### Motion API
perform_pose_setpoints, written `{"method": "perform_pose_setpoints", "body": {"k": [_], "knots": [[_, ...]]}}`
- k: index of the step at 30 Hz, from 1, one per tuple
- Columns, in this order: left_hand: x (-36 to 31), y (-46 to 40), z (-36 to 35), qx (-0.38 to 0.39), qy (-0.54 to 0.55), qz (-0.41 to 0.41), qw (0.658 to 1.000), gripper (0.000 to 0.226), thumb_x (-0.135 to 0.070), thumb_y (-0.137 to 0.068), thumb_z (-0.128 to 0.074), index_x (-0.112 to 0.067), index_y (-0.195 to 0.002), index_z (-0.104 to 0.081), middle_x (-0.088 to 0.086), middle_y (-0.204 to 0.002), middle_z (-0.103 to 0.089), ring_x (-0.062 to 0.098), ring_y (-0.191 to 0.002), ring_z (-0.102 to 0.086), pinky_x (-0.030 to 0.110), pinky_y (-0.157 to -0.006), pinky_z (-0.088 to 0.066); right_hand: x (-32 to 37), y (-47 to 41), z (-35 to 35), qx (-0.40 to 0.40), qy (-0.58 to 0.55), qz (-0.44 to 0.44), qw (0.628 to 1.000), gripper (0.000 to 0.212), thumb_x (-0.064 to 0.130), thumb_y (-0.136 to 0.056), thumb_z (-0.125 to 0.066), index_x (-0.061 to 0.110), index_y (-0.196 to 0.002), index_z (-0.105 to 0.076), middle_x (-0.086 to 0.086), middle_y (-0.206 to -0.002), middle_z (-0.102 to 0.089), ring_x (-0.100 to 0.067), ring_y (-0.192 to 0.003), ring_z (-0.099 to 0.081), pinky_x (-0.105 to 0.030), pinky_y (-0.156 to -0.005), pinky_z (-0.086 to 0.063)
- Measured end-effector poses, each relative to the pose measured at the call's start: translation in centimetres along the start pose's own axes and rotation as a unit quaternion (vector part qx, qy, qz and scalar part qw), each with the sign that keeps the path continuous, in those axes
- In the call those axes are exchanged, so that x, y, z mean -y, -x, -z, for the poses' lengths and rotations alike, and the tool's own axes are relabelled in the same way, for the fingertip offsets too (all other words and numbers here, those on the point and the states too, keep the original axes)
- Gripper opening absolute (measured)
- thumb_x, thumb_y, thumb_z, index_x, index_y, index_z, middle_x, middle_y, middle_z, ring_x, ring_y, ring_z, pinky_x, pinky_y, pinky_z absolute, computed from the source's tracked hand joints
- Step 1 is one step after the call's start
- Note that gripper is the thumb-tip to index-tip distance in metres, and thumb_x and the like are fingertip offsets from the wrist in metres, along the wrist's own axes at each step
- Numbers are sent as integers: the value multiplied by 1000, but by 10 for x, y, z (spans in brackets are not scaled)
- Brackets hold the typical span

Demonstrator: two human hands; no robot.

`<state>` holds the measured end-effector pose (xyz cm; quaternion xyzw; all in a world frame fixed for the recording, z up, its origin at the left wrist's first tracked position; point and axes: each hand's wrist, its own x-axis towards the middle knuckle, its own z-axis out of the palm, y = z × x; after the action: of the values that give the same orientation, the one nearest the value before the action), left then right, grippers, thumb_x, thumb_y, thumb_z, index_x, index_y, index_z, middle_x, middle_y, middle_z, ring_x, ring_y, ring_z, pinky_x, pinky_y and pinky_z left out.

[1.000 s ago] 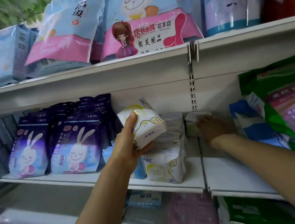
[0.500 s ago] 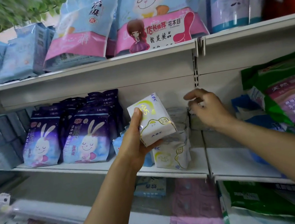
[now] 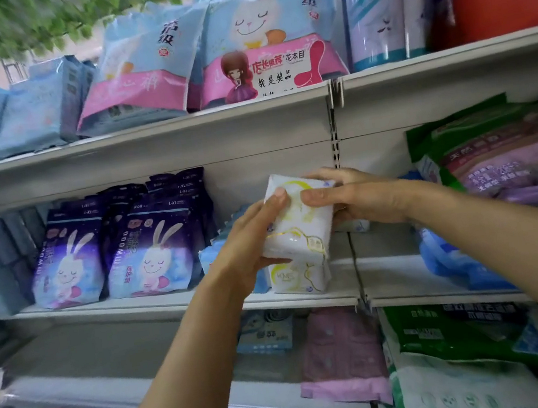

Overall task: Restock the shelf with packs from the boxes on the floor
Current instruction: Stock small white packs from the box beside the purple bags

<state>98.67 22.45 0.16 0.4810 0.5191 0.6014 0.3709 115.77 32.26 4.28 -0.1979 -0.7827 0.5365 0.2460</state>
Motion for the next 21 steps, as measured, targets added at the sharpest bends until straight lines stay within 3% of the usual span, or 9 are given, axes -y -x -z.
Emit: {"method": "perform_pose_setpoints", "body": {"k": [4,9,12,14,17,19,21], "knots": [[8,0,-15,-26,174,12,984,93,-61,-66,-80,-18,-141,-45,12,-135,-60,31,-118,-63,48,-85,-56,-8,5,-2,-56,-52,-10,997,72,32,-63,-77,19,-128,-48,-10,-117,-67,-27,-99,-67,-47,-92,-54],[20,-2,-35,-7,226,-7,974,63,-46,-89,-65,-22,-142,-42,9,-131,-64,28,-119,-63,55,-100,-49,-15,8,-1,-96,-36,19,995,71,30,-62,-80,17,-126,-53,-5,-115,-68,-22,-97,-71,-42,-85,-58],[20,-1,-34,-29,116,-22,993,47,-44,-97,-54,-29,-140,-44,-1,-132,-63,14,-116,-63,41,-104,-49,-19,4,9,-147,-7,24,989,76,31,-60,-84,15,-127,-51,-5,-117,-66,-21,-99,-69,-40,-85,-58],[20,-2,-31,-55,20,-31,998,52,-46,-98,-52,-33,-146,-37,-9,-143,-51,10,-124,-54,35,-107,-40,-23,0,20,-220,35,23,975,73,32,-61,-88,16,-122,-50,-3,-113,-66,-19,-97,-68,-38,-82,-58],[24,-4,-23,-90,-62,-50,993,57,-35,-99,-55,-31,-150,-31,-12,-145,-45,9,-129,-45,30,-100,-36,-30,-6,39,-325,122,-9,938,71,32,-66,-87,14,-121,-44,1,-110,-60,-16,-95,-61,-29,-74,-51],[29,-6,-17,-82,-105,-64,989,60,-26,-96,-61,-30,-149,-34,-11,-148,-44,6,-132,-43,31,-105,-38,-40,-10,51,-340,210,-69,914,73,32,-70,-85,9,-124,-40,-4,-112,-55,-19,-95,-56,-29,-74,-45],[36,-9,-11,-56,-185,-69,979,69,-19,-91,-68,-31,-149,-34,-12,-151,-40,6,-133,-43,33,-112,-37,-55,-13,58,-305,298,-120,897,75,29,-71,-85,9,-123,-35,-7,-113,-54,-24,-96,-57,-33,-76,-49]]}}
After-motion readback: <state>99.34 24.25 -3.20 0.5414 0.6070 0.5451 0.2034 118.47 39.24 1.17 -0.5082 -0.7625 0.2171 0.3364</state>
